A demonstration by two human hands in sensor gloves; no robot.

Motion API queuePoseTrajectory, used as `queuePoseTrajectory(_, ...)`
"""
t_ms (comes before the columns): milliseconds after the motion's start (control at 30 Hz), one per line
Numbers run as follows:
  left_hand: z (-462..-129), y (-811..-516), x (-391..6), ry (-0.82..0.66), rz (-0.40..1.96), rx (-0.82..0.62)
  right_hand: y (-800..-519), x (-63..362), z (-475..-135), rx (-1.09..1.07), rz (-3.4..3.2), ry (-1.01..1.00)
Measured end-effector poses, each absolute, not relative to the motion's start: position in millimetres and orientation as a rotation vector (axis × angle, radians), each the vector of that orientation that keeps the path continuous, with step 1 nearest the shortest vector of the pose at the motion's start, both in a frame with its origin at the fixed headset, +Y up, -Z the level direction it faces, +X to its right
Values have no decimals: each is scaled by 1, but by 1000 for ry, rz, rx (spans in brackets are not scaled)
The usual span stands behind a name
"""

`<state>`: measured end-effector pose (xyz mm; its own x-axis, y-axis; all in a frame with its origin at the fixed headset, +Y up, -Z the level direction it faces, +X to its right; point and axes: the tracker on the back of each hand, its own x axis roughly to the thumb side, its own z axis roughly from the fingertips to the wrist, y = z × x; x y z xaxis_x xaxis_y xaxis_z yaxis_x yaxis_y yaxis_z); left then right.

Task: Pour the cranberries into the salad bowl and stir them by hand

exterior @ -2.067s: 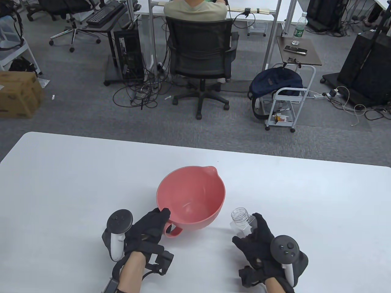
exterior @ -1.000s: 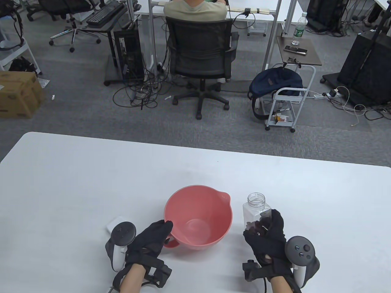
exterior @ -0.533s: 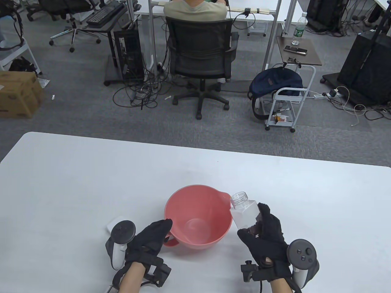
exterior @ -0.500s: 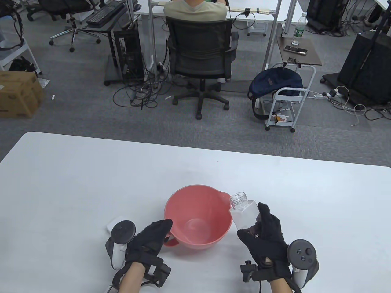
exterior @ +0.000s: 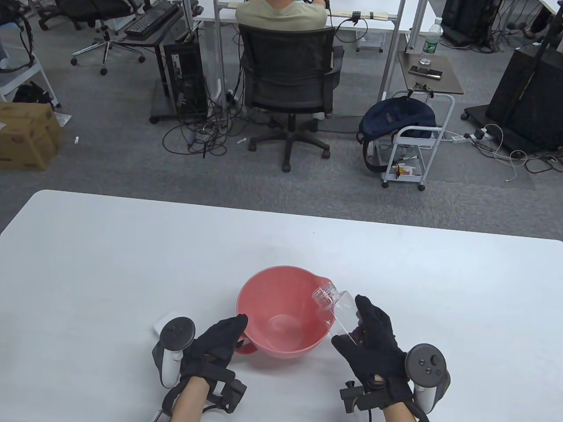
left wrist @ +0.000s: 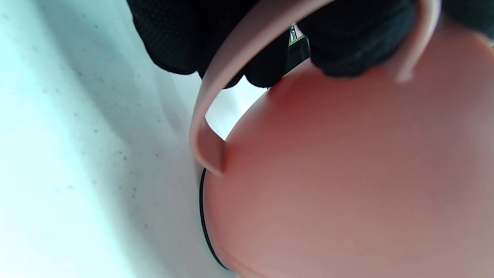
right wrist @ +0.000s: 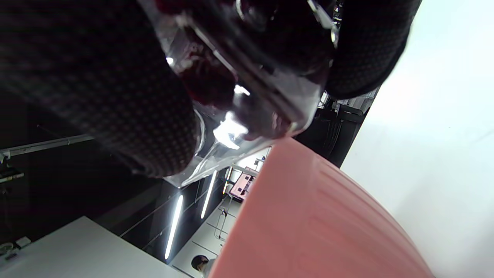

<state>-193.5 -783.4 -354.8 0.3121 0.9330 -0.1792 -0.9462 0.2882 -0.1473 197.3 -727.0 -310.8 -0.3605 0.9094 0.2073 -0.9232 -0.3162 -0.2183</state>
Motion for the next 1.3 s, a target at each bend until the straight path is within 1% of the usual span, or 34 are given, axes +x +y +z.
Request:
queuePoseTrajectory(367,-354,-784,-193,65,1261,-244,-726,195,-310,61,1873,-370)
queuePoseTrajectory(533,-354,-783,-194,62,1253,-245,-720,188,-306,45,1927,-409)
queuePoseTrajectory(767,-354,-783,-193,62,1258,-247,-714,182,-302,65,1867,-415)
queuePoseTrajectory(867,-355,-782,-193,61,1262,-252,-708,182,-301,73,1969,-477)
queuePoseTrajectory(967,-354,-782,-193,61,1258,-251,-709,182,-302,99,1840,-361)
queuePoseTrajectory(1000,-354,-783,-193,63,1261,-249,-707,180,-299,83,1829,-394)
queuePoseTrajectory(1067,-355,-782,-193,61,1259,-252,-703,180,-297,65,2024,-524)
queuePoseTrajectory(1167,-355,-782,-194,59,1250,-251,-707,179,-299,82,1861,-425)
queuePoseTrajectory(1233,-355,-782,-194,60,1250,-250,-704,179,-299,46,1936,-504)
queuePoseTrajectory(1267,-355,-782,-194,60,1250,-251,-701,181,-301,49,2013,-512)
queuePoseTrajectory(1300,-355,-782,-194,60,1249,-251,-700,182,-303,49,2007,-475)
